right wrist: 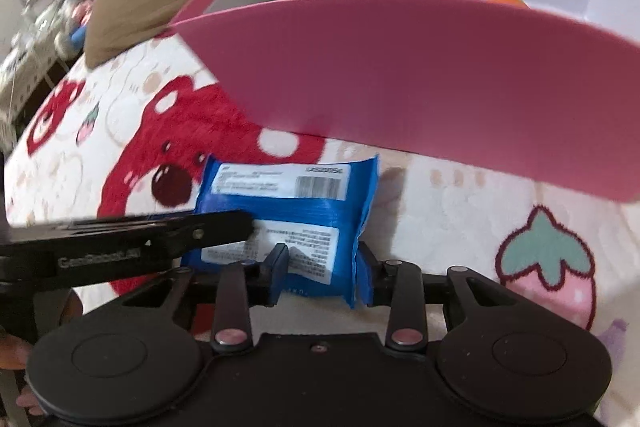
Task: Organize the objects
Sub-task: 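Close the left gripper on the blue wet-wipes pack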
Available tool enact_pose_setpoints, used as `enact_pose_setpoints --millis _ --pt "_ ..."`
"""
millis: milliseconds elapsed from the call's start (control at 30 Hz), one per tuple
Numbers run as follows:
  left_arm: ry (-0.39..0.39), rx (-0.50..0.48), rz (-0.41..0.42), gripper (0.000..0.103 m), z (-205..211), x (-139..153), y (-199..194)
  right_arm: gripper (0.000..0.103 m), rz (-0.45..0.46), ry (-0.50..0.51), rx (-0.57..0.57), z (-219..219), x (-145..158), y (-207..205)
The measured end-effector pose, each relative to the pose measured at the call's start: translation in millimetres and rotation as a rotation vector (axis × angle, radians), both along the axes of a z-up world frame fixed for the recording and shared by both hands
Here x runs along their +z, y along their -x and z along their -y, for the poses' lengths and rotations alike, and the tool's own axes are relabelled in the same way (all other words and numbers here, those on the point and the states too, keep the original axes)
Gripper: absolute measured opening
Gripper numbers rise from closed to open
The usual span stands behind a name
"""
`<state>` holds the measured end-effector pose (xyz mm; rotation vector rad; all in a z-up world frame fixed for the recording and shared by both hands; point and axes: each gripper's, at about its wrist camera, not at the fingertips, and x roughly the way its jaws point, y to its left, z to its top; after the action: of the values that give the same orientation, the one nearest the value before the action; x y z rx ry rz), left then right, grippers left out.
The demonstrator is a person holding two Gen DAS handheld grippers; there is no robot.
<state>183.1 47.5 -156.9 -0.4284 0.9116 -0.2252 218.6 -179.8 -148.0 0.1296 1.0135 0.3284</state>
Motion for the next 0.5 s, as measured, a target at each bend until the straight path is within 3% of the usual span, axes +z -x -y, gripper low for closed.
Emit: enact_pose_setpoints --millis 233,333,500 --pt "0.009 0.002 -0.009 0.034 -2.0 4.8 3.6 0.041 0.009 0.004 0.020 -1.7 4.7 4.9" --pt "0.044 0.015 -0.025 0.040 -3.7 6.9 6.7 0.042 0.006 0.006 0.029 -2.9 7.1 8.3" --pt "0.067 -0.002 -0.052 0.042 0.8 6.1 13.6 0.052 0.003 0.009 0.065 -5.3 13.5 18.5"
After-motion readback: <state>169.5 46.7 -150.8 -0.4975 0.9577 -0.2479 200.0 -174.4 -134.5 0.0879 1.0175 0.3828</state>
